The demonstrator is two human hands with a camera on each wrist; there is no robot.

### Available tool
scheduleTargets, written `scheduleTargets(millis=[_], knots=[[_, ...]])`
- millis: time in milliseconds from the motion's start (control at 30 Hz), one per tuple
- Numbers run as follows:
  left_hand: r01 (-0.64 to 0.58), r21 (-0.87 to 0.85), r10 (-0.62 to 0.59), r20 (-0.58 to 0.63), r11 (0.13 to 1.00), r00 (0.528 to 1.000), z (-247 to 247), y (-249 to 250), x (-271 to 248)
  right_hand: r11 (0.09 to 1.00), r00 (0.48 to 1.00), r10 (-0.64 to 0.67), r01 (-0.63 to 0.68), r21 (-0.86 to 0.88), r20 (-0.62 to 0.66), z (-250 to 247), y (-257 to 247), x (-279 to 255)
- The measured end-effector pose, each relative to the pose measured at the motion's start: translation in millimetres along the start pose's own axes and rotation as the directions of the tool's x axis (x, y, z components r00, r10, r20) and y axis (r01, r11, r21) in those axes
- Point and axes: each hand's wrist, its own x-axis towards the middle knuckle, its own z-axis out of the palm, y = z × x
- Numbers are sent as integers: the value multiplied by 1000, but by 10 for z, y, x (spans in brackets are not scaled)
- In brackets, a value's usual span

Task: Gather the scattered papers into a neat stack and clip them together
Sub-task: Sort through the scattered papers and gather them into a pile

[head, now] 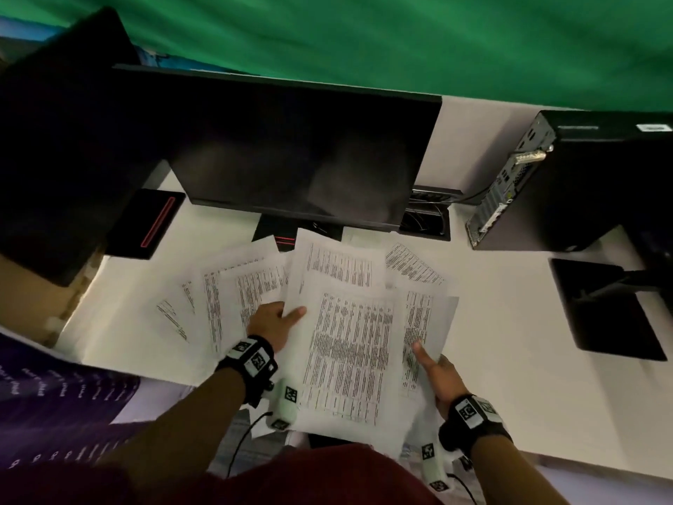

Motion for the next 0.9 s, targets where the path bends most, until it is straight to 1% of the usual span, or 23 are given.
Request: scheduleTargets(millis=[67,100,167,200,233,300,333,367,433,467,500,567,633,700,800,900], knots=[[-77,128,63,115,989,991,188,-21,-35,993,999,-22,27,-115,43,-10,77,60],[-105,191,78,144,976,986,254,-32,-44,979,999,-27,32,-202,29,-52,144,106],[-117,294,72,157,949,985,327,-124,-15,930,999,-28,15,-368,-30,-132,332,278],[-104,321,56,153,941,987,327,-142,1,905,998,-32,5,-425,-56,-132,359,299],[-82,331,34,150,940,988,305,-151,13,895,996,-45,4,-446,-82,-103,295,225],[-42,314,7,112,949,994,257,-206,61,905,993,-50,0,-426,-106,-37,165,68],[-11,302,-16,84,953,996,198,-185,38,917,994,-55,14,-399,-93,-10,108,-8],[-3,288,-13,54,958,998,136,-170,26,935,996,-38,9,-354,-76,-4,92,-33],[-35,278,30,19,960,999,21,-126,-4,967,998,-22,6,-255,-58,-25,69,-42],[-67,276,60,34,959,998,-22,-97,-16,972,997,-15,-3,-236,-75,-36,83,-14],[-76,292,55,80,953,995,-48,-95,-14,973,996,-9,-12,-229,-92,-45,107,17],[-52,342,-13,187,938,982,-13,-134,-13,974,994,-6,-20,-226,-113,-50,153,67],[-39,414,-94,298,909,950,85,-167,-33,980,992,-14,-12,-199,-128,-49,190,114],[-62,436,-117,371,898,921,196,-218,-52,989,991,-17,-3,-146,-133,-38,197,127],[-69,301,-82,462,951,883,348,-292,-101,997,996,-19,12,-82,-86,4,166,92],[-29,132,-40,488,991,872,467,-292,-136,996,999,-34,31,-80,-39,70,119,35]])
